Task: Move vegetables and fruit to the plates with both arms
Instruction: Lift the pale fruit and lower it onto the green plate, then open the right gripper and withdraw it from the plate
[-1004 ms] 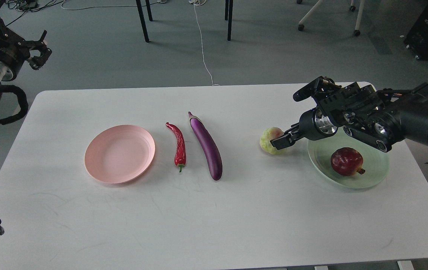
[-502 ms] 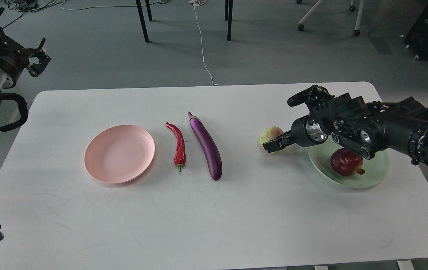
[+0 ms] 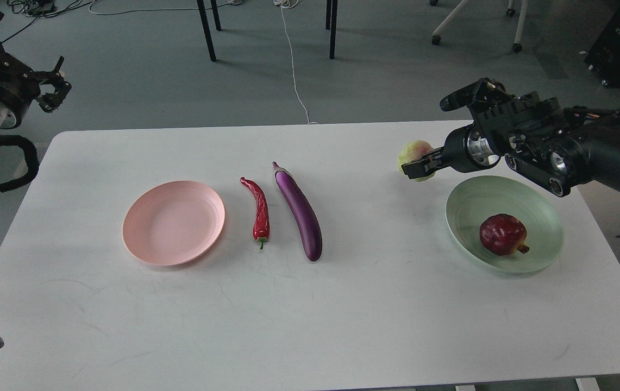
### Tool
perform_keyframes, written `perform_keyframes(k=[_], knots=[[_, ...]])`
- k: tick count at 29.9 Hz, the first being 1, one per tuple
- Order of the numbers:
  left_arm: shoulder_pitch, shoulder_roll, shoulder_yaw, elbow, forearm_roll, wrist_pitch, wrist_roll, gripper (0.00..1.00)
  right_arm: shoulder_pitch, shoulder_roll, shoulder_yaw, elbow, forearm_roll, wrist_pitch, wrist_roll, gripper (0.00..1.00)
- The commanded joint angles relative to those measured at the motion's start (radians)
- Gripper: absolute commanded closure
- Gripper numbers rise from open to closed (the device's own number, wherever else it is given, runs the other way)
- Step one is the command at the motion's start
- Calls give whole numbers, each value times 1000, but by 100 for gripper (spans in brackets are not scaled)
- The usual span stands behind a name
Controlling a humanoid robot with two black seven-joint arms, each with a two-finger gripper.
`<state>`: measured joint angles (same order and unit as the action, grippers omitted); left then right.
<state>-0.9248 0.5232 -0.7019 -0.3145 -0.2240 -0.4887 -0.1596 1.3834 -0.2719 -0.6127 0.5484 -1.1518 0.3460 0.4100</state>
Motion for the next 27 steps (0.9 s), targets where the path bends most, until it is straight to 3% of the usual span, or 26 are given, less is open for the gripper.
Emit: perform_keyframes(k=[1,7,13,20,27], knots=[[0,12,-2,0,0,0,0,1,-3,-84,-31,11,3,-1,7,56],[-3,20,-10,-2,-1,0,-3,1,-66,-194,-59,13,0,-10,13,56],[-3,32,-11,-20,0,0,-3,1,-69,-291,-65,119,-3,-33,12,56],[-3,34,-11,-40,0,0,-3,1,-130,-314,-67,143,-3,-85,7,54],[-5,51,-8,-63,0,0,-3,1,-135,-313,-64,145,-3,-122,4,28]])
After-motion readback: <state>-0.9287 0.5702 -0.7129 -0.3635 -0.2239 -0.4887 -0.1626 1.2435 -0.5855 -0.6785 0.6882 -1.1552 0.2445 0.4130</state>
